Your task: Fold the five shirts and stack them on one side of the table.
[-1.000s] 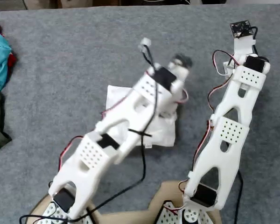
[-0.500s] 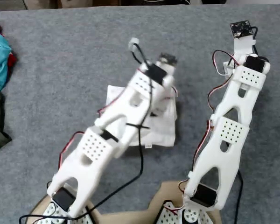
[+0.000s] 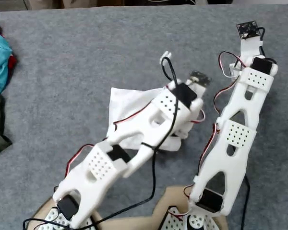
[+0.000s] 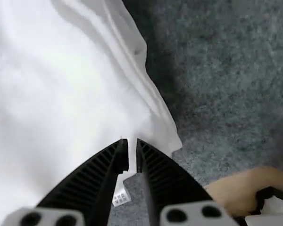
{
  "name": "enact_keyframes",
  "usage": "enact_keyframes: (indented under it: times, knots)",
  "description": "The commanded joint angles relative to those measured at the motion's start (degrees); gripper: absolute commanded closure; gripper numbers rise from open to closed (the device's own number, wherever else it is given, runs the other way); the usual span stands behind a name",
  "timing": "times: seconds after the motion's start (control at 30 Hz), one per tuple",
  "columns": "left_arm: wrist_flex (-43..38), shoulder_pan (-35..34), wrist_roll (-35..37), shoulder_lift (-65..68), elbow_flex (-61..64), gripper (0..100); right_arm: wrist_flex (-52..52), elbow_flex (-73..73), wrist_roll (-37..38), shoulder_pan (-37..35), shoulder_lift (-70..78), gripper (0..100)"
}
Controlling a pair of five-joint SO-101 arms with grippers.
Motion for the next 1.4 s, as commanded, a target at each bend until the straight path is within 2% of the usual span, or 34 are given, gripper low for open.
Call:
enact_keyframes:
  times: [0.0, 0.1, 0.23, 0.43, 0.53, 0.73, 0.83, 0.97, 1.1, 1.23, 1.37]
  knots:
    - [0.62, 0.00, 0.18, -6.99, 4.31, 95, -0.97, -3.21, 0.00, 0.66, -0.75, 96.5]
    - [0.62, -3.78, 0.09, -9.45, 4.57, 95, -0.70, -4.26, 0.00, 0.66, -0.57, 96.5]
    - [0.62, -12.75, 0.09, -10.15, -0.18, 95, -0.70, -4.35, 0.00, 0.66, -0.57, 96.5]
    - [-2.90, -25.76, 0.09, -4.09, -6.15, 95, 3.60, -7.34, 0.00, -1.71, -2.68, 96.5]
    - [-4.40, -28.22, 0.09, 0.92, -6.68, 95, 12.04, -12.35, 0.00, -5.85, -6.29, 96.6]
    - [-4.48, -30.51, 0.09, 7.34, -10.11, 95, 27.16, -11.74, 0.09, -15.52, -16.92, 96.8]
    - [-4.22, -31.30, 0.09, 9.19, -13.63, 95, 27.43, -9.19, 0.26, -19.12, -21.32, 96.9]
    - [-4.22, -33.14, 0.09, 11.38, -17.93, 95, 27.43, 1.54, 0.26, -22.29, -28.70, 98.3]
    - [-3.96, -33.49, 0.09, 12.79, -18.37, 95, 27.34, 22.64, 1.14, -26.42, -38.46, 99.4]
    - [-3.96, -33.41, 0.09, 13.32, -18.73, 95, 26.90, 43.56, 6.24, -30.90, -49.01, 99.4]
    - [-4.40, -33.41, 0.09, 13.32, -18.81, 95, 19.87, 59.47, 9.32, -32.75, -58.33, 99.4]
